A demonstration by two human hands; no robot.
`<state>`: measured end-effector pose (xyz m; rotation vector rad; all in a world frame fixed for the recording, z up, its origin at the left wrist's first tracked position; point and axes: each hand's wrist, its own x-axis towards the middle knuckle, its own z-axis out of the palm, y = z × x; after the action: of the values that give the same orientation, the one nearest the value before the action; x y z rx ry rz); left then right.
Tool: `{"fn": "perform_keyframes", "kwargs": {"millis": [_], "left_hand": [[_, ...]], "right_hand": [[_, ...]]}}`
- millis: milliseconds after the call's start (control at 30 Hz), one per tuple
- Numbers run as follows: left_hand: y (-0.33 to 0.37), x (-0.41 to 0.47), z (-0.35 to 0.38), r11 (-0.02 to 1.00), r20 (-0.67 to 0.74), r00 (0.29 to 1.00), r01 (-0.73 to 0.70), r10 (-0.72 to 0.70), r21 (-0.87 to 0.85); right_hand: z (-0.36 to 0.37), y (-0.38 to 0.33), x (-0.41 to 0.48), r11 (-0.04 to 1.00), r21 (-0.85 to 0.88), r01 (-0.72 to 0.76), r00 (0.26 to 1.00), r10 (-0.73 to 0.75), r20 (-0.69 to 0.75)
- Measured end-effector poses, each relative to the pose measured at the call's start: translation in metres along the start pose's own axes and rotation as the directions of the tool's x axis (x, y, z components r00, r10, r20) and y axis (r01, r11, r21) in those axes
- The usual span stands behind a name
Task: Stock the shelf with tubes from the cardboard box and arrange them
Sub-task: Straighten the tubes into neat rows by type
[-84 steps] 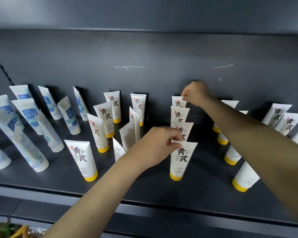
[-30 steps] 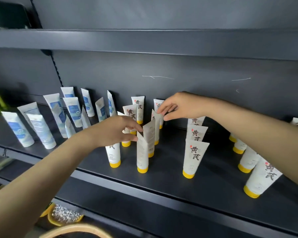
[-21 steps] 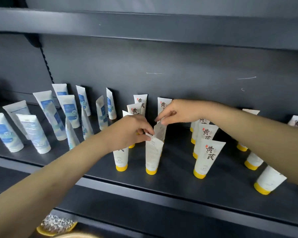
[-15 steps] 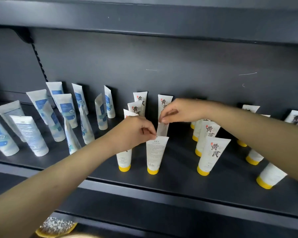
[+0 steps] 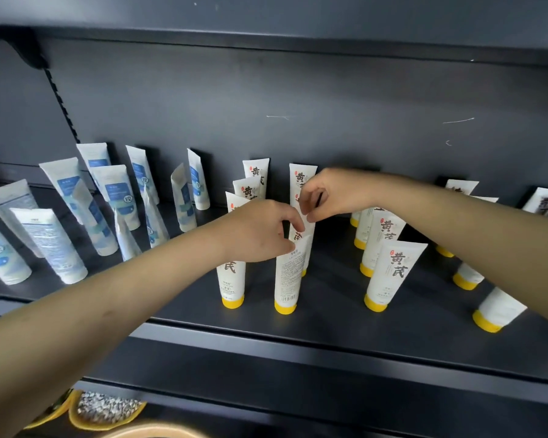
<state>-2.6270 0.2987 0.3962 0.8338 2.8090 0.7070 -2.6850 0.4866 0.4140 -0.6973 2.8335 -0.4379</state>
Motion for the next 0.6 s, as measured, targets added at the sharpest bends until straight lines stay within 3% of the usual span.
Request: {"fn": "perform_keyframes", "kwargs": {"millis": [467, 600], "left_hand": [[0.002, -0.002, -0.02, 0.995, 0.246, 0.969, -0.01, 0.033, -0.097], [-0.003, 0.0, -0.016, 0.994, 0.208, 0.972, -0.11, 0.11, -0.012]], "right_hand": [[-0.001, 0.011, -0.002, 0.997, -0.067, -0.044, 0.999, 0.044, -0.008], [0.004, 0.006, -0.001, 0.988, -0.152, -0.03, 0.999, 0.025, -0.032]]}}
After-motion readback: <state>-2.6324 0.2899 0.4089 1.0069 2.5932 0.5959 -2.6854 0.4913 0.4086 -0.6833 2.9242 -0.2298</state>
